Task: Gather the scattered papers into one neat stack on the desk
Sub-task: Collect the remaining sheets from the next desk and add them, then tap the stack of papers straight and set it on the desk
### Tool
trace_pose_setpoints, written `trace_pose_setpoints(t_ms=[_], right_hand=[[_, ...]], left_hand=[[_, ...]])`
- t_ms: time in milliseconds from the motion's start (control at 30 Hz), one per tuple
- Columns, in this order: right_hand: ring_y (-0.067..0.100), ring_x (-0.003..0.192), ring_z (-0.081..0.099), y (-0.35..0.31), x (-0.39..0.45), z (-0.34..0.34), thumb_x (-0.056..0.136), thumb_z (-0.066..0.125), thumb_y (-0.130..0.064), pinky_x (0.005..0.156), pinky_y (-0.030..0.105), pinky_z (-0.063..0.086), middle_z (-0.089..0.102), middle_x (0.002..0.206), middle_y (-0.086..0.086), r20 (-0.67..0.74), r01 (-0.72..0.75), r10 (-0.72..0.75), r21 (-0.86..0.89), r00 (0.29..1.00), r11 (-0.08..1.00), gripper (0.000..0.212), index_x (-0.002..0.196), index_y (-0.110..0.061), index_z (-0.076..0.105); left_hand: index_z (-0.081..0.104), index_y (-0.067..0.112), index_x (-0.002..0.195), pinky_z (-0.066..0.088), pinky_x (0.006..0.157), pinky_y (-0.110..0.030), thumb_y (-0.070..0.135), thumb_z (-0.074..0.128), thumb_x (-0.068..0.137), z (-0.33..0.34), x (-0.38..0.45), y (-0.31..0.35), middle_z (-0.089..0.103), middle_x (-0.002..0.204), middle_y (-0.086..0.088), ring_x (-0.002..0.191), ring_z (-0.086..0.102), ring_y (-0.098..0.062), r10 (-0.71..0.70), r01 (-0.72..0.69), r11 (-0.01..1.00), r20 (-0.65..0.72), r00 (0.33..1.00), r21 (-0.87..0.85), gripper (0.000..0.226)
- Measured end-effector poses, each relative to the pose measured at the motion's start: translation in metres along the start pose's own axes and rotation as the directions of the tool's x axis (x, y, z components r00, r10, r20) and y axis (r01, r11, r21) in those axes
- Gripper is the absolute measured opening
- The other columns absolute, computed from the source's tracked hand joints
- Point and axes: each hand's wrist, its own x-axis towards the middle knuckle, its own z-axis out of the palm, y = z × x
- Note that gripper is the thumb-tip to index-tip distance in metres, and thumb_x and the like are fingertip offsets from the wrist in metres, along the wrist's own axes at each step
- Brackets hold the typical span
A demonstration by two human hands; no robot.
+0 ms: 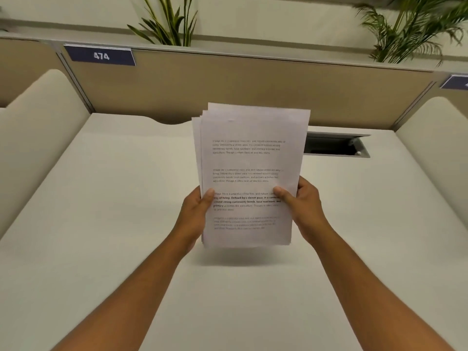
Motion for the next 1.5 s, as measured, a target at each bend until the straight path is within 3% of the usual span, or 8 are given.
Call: trace_pose_setpoints(t_ms=[200, 333, 533, 767, 900, 1100, 1367, 1500], right_hand=[[0.003, 0.094, 0.077, -0.005, 0.01, -0.026, 0.095, 0.079, -0.022, 0.069, 0.02, 0.065, 0.08, 0.106, -0.021, -0.014, 0.115, -0.115, 0.004, 0.993, 0.993, 0.025, 0.11, -0.04, 0.071], [0.0, 0.092, 0.076, 0.016, 0.008, -0.039, 0.096, 0.077, -0.015, 0.069, 0.016, 0.062, 0.08, 0.101, -0.022, 0.043, 0.103, -0.102, -0.032, 0.994, 0.994, 0.025, 0.106, -0.037, 0.073], [0.007, 0.102, 0.075, 0.035, 0.003, -0.048, 0.089, 0.082, -0.006, 0.085, 0.026, 0.065, 0.08, 0.109, -0.013, 0.172, 0.085, -0.075, -0.051, 0.982, 0.995, 0.044, 0.107, -0.046, 0.074], [0.01, 0.101, 0.077, 0.019, 0.009, -0.056, 0.075, 0.092, -0.013, 0.073, 0.023, 0.064, 0.082, 0.109, -0.012, 0.222, 0.12, -0.118, 0.004, 0.968, 0.993, 0.046, 0.102, -0.049, 0.08], [0.014, 0.104, 0.077, 0.025, 0.006, -0.061, 0.076, 0.093, -0.007, 0.079, 0.023, 0.064, 0.082, 0.111, -0.009, 0.241, 0.1, -0.094, -0.015, 0.966, 0.995, 0.047, 0.104, -0.043, 0.081], [0.003, 0.099, 0.076, 0.019, 0.004, -0.055, 0.069, 0.097, -0.019, 0.073, 0.021, 0.064, 0.081, 0.108, -0.018, 0.19, 0.103, -0.103, 0.012, 0.976, 0.995, 0.053, 0.101, -0.057, 0.077], [0.005, 0.096, 0.078, 0.027, 0.007, -0.051, 0.072, 0.097, -0.015, 0.071, 0.018, 0.063, 0.082, 0.106, -0.016, 0.175, 0.072, -0.071, 0.002, 0.982, 0.997, 0.047, 0.096, -0.051, 0.08], [0.005, 0.095, 0.077, 0.029, 0.005, -0.05, 0.074, 0.095, -0.012, 0.074, 0.02, 0.063, 0.082, 0.107, -0.016, 0.186, 0.072, -0.068, -0.016, 0.98, 0.997, 0.049, 0.097, -0.052, 0.079]], left_hand=[[0.068, 0.049, 0.125, 0.062, 0.085, -0.012, 0.054, 0.052, 0.107, 0.029, 0.0, 0.01, 0.082, 0.116, 0.032, 0.111, 0.077, 0.006, 0.129, -0.125, 0.987, -0.03, 0.991, 0.1, 0.025], [0.067, 0.047, 0.122, 0.059, 0.084, -0.008, 0.037, 0.058, 0.112, 0.036, -0.001, -0.001, 0.08, 0.11, 0.039, 0.107, 0.074, 0.013, 0.104, -0.106, 0.981, 0.02, 0.994, 0.161, 0.017], [0.076, 0.04, 0.119, 0.068, 0.091, -0.038, 0.035, 0.087, 0.091, 0.053, 0.003, 0.0, 0.085, 0.113, 0.016, 0.108, 0.079, -0.015, 0.137, -0.131, 0.985, -0.041, 0.99, 0.116, 0.03], [0.084, 0.032, 0.113, 0.068, 0.089, -0.038, 0.038, 0.099, 0.068, 0.061, 0.007, 0.014, 0.088, 0.114, 0.004, 0.106, 0.082, -0.022, 0.207, -0.201, 0.977, -0.083, 0.975, 0.077, 0.048], [0.076, 0.035, 0.12, 0.066, 0.087, -0.032, 0.022, 0.099, 0.076, 0.061, 0.006, 0.009, 0.087, 0.115, 0.006, 0.109, 0.08, -0.018, 0.201, -0.193, 0.976, -0.086, 0.976, 0.099, 0.051], [0.083, 0.031, 0.116, 0.066, 0.088, -0.034, 0.045, 0.098, 0.065, 0.071, 0.005, 0.01, 0.088, 0.111, 0.009, 0.106, 0.081, -0.019, 0.198, -0.189, 0.978, -0.108, 0.974, 0.087, 0.055], [0.08, 0.031, 0.123, 0.065, 0.086, -0.028, 0.029, 0.1, 0.069, 0.06, 0.009, 0.004, 0.087, 0.118, 0.006, 0.107, 0.082, -0.014, 0.16, -0.158, 0.986, -0.038, 0.986, 0.061, 0.058], [0.084, 0.033, 0.116, 0.067, 0.097, -0.045, 0.025, 0.101, 0.071, 0.062, 0.009, 0.001, 0.088, 0.116, 0.003, 0.11, 0.08, -0.024, 0.117, -0.114, 0.987, -0.022, 0.993, 0.109, 0.048]])
